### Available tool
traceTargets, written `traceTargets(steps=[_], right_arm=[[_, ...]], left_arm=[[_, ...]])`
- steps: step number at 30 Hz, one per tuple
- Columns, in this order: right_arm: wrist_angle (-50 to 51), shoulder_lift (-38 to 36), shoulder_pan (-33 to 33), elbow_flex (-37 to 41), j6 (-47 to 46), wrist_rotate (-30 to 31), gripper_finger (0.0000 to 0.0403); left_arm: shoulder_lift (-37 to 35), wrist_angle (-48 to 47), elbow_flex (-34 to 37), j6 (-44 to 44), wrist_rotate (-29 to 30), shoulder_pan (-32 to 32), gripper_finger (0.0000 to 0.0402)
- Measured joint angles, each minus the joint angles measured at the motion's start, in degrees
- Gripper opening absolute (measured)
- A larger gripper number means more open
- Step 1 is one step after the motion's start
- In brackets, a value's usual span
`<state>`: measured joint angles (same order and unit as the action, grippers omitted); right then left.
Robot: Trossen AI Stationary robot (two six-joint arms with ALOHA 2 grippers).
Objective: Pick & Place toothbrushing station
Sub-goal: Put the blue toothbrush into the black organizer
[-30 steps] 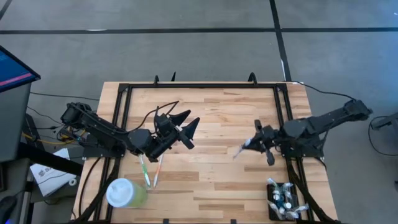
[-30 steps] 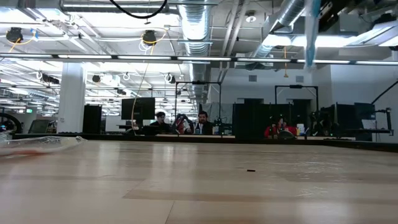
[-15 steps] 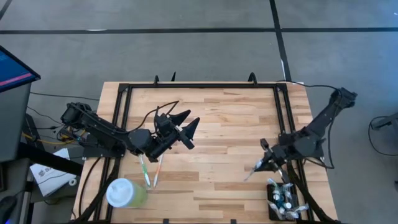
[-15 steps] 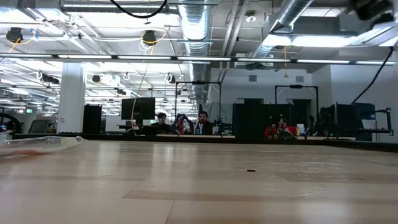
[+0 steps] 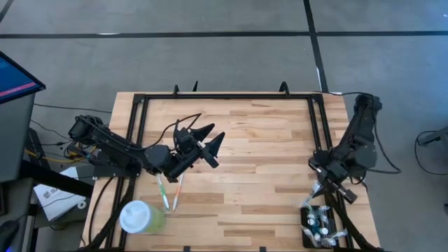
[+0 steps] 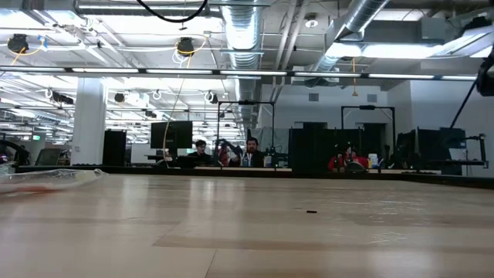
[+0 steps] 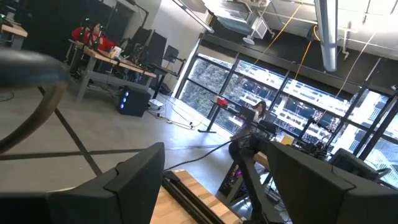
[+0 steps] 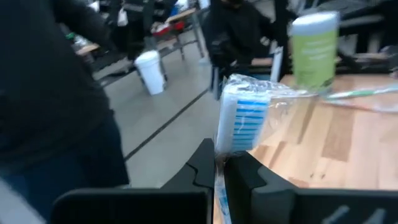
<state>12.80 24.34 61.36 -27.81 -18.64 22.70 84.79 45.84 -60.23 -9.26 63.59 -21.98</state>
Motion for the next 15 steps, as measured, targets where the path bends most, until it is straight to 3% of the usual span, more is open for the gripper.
traceTargets(steps=[10,15], right_arm=[[2.8,-6.0,5.2,0.0,0.8,1.8,0.0005],[0.6,-7.7,6.3,-0.1,1.9,-1.6,0.0005]], left_arm=[[0.0,0.0,0.0,-0.2,0.0,0.0,0.0278],[0.0,0.0,0.0,-0.2,0.0,0.0,0.0278]])
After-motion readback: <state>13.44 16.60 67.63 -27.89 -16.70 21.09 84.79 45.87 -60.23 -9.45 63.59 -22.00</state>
